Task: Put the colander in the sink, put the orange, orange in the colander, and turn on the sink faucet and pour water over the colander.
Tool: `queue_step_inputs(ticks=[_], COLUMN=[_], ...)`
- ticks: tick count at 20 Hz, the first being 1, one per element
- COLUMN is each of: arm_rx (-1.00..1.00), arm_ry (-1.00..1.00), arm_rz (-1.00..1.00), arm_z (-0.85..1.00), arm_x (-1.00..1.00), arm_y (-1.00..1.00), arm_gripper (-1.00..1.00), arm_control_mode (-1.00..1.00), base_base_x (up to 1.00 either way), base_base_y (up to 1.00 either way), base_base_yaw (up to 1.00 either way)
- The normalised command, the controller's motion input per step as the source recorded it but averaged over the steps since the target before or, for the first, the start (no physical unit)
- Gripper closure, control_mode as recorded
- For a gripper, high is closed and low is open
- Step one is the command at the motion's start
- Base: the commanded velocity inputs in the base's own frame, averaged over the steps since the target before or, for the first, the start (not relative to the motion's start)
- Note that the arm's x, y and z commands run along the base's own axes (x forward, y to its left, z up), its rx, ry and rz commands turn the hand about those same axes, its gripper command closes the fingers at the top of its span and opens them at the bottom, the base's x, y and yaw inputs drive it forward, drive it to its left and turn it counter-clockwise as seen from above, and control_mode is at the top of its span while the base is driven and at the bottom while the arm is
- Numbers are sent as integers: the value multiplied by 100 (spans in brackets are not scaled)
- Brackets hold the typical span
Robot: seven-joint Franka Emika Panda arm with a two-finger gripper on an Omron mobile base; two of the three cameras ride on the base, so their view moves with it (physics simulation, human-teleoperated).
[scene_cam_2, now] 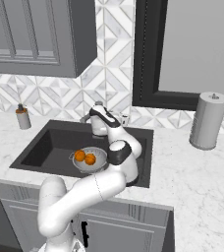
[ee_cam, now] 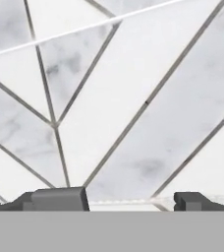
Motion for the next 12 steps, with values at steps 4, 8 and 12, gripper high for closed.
queue_step_inputs(ticks=[4, 8, 12], arm_rx=[0, 0, 0], arm_ry=[0, 0, 0], arm_rz=[0, 0, 0], arm_z=[0, 0, 0], arm_x=[0, 0, 0], arm_y=[-6, -41, -57], arm_gripper=[-100, -100, -100], arm_control_mode=[-100, -100, -100], base_base_x=[0, 0, 0], base_base_y=[0, 0, 0], base_base_yaw=[0, 0, 0])
